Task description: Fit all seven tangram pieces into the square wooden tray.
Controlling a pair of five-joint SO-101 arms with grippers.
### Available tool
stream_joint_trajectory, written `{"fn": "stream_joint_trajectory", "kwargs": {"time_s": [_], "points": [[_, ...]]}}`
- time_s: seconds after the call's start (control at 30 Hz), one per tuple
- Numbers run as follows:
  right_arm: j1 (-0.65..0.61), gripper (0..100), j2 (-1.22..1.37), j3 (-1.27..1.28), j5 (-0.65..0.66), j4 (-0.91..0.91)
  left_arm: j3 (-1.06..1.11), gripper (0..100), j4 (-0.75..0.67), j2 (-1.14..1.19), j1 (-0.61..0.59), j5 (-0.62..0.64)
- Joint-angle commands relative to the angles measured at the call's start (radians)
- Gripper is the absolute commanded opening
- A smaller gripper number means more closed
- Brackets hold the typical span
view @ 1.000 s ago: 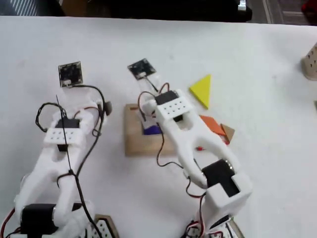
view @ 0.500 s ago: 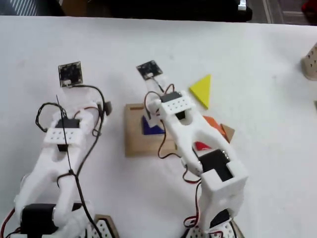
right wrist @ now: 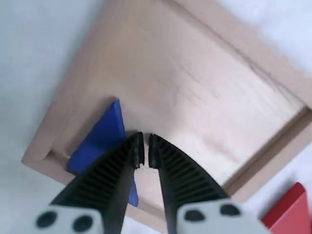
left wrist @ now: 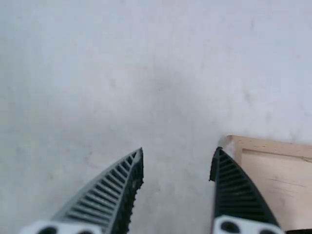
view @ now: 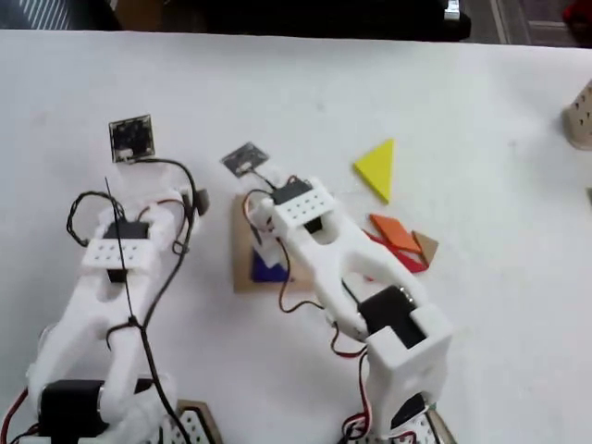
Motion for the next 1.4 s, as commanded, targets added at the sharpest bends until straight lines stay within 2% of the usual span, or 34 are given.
{"fn": "stream_joint_trajectory", "kwargs": {"time_s": [0.0, 0.27, 0.37, 0.57, 0.73, 0.87, 1.0, 1.1, 1.2, 1.37], "points": [[-0.042, 1.9, -0.036, -0.005, -0.031, 0.019, -0.060, 23, -0.026, 0.001, 0.004, 0.002], [-0.101, 1.9, -0.044, -0.011, -0.057, 0.016, -0.061, 23, -0.026, 0.001, 0.005, 0.002], [-0.107, 1.9, -0.093, -0.002, -0.112, 0.021, -0.061, 23, -0.026, 0.001, 0.005, 0.002], [-0.093, 1.9, -0.246, 0.091, -0.112, 0.024, -0.061, 23, -0.026, 0.001, 0.005, 0.002], [0.090, 2.0, -0.493, 0.190, -0.106, 0.087, -0.061, 23, -0.026, 0.001, 0.005, 0.002], [0.260, 2.2, -0.619, 0.298, 0.051, 0.090, -0.060, 23, -0.026, 0.001, 0.007, 0.002], [0.394, 2.6, -0.645, 0.348, 0.172, 0.087, -0.058, 23, -0.026, 0.001, 0.008, 0.002], [0.476, 2.6, -0.645, 0.384, 0.180, 0.085, -0.058, 23, -0.026, 0.001, 0.008, 0.002], [0.506, 3.2, -0.645, 0.416, 0.192, 0.041, -0.058, 23, -0.026, 0.001, 0.008, 0.002], [0.527, 20.1, -0.644, 0.443, 0.359, -0.033, -0.055, 23, -0.026, 0.001, 0.008, 0.002]]}}
